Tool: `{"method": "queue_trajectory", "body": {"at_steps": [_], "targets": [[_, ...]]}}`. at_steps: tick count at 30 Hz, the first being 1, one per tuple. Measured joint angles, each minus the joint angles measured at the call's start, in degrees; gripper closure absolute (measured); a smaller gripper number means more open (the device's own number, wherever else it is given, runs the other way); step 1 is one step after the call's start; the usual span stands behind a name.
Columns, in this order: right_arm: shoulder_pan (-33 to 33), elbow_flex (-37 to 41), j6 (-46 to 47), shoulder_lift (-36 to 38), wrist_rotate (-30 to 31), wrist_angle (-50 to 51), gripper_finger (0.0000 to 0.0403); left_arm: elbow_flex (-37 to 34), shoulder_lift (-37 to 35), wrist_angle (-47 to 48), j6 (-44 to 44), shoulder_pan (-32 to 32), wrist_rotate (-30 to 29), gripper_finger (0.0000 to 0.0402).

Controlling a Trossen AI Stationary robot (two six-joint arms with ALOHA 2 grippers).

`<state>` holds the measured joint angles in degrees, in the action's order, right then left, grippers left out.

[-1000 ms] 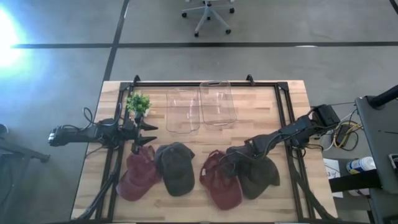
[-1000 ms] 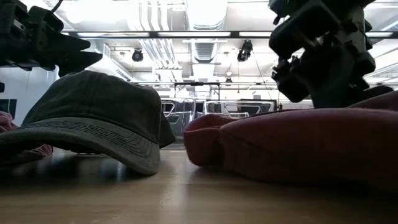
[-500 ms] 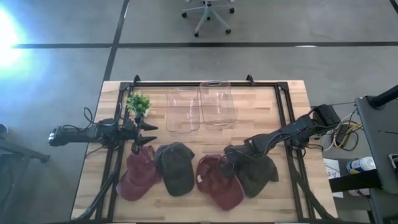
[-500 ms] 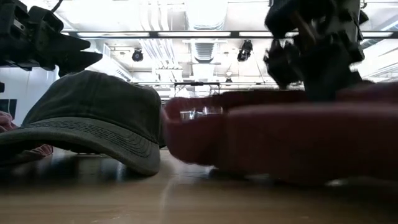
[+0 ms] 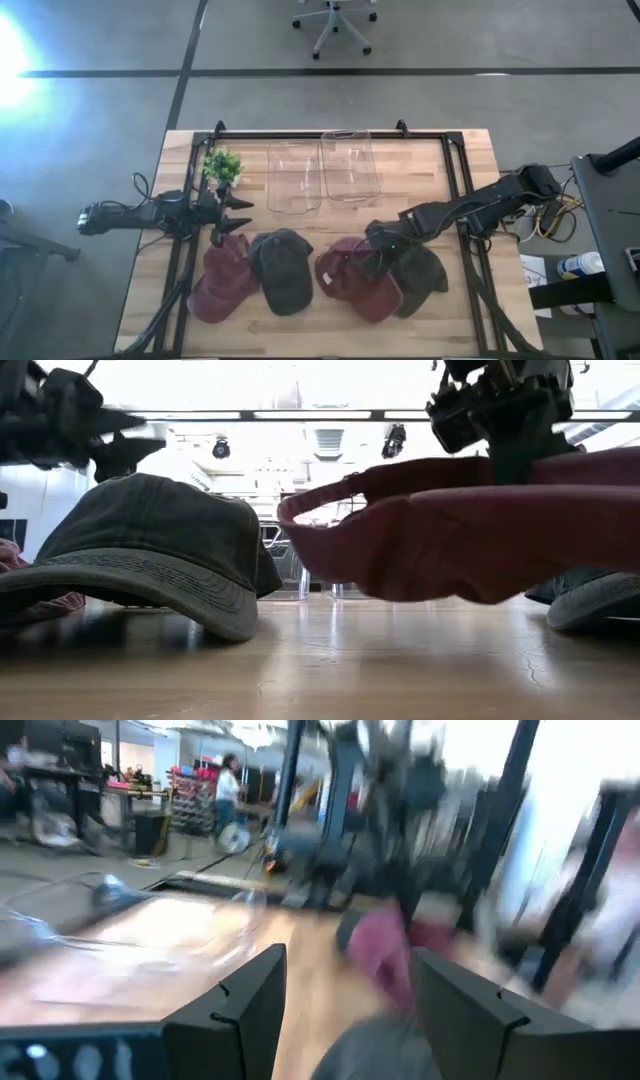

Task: Pick & Place hat
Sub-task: Put the right red cap into the right transparent bin

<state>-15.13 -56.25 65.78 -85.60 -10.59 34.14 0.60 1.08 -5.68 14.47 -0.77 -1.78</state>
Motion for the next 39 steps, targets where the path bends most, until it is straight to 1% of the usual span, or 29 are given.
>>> {"method": "queue_trajectory", "body": {"at_steps": [1, 3, 8, 10, 14, 15, 17, 19, 21, 22, 24, 28, 31, 34, 36, 37, 39], "targets": [[0.1, 0.3, 0.1, -0.4, 0.0, -0.1, 0.039, 0.0, -0.1, -1.5, 5.1, -0.1, 0.0, 0.0196], [0.2, 0.9, 0.5, -0.8, 0.1, -0.6, 0.039, 0.0, -0.1, -5.2, 12.5, -0.1, -0.1, 0.0196], [0.2, 2.3, 1.5, -0.7, 0.1, -1.5, 0.039, 0.0, 0.0, -13.9, 31.7, -0.1, -2.7, 0.0196], [0.2, 2.4, 1.5, -0.7, 0.1, -1.7, 0.039, 0.0, -0.1, -16.6, 36.6, -0.1, -6.3, 0.0196], [0.2, 2.4, 1.5, -0.7, 0.1, -2.1, 0.039, 0.0, 0.2, -23.3, 40.3, -0.1, -16.9, 0.0196], [0.2, 2.4, 1.5, -0.7, 0.1, -2.3, 0.039, 0.0, 0.4, -23.2, 41.9, 0.0, -18.5, 0.0196], [0.2, 2.4, 0.8, -0.7, 0.2, -3.3, 0.039, 0.2, 1.5, -20.4, 45.0, -0.1, -18.6, 0.0196], [0.1, 2.4, 0.1, -0.7, 0.7, -3.6, 0.039, 2.5, 4.1, -11.3, 49.5, -0.1, -17.0, 0.0196], [0.1, 2.4, -0.7, -0.7, 1.4, -3.7, 0.039, 5.7, 8.9, -0.5, 52.7, -0.1, -15.6, 0.0196], [0.1, 2.4, -1.3, -0.5, 1.5, -3.6, 0.039, 7.5, 11.7, 2.5, 52.7, -0.2, -15.1, 0.0196], [0.1, 2.4, -2.3, -0.3, 1.5, -3.7, 0.039, 11.8, 18.6, 4.4, 50.5, -0.1, -12.3, 0.0196], [0.1, 2.4, -3.8, -0.3, 1.3, -3.8, 0.039, 20.7, 33.3, 4.6, 44.4, -0.2, -6.9, 0.0196], [0.1, 2.4, -4.5, -0.2, 1.3, -4.5, 0.039, 27.5, 43.9, 4.8, 37.5, -0.1, -2.8, 0.0196], [0.1, 2.4, -4.9, -0.2, 1.5, -5.0, 0.039, 33.8, 54.4, 5.1, 31.2, -0.1, 5.1, 0.0196], [0.1, 2.4, -5.0, -0.2, 1.9, -4.9, 0.039, 37.6, 61.2, 9.1, 28.8, -0.1, 10.9, 0.0196], [0.1, 2.4, -5.2, -0.2, 2.2, -4.9, 0.039, 39.8, 64.1, 11.6, 27.5, -0.2, 12.5, 0.0196], [0.1, 2.4, -5.4, 0.0, 3.2, -5.0, 0.039, 43.7, 69.4, 16.7, 24.1, -0.3, 12.6, 0.0196]]}}
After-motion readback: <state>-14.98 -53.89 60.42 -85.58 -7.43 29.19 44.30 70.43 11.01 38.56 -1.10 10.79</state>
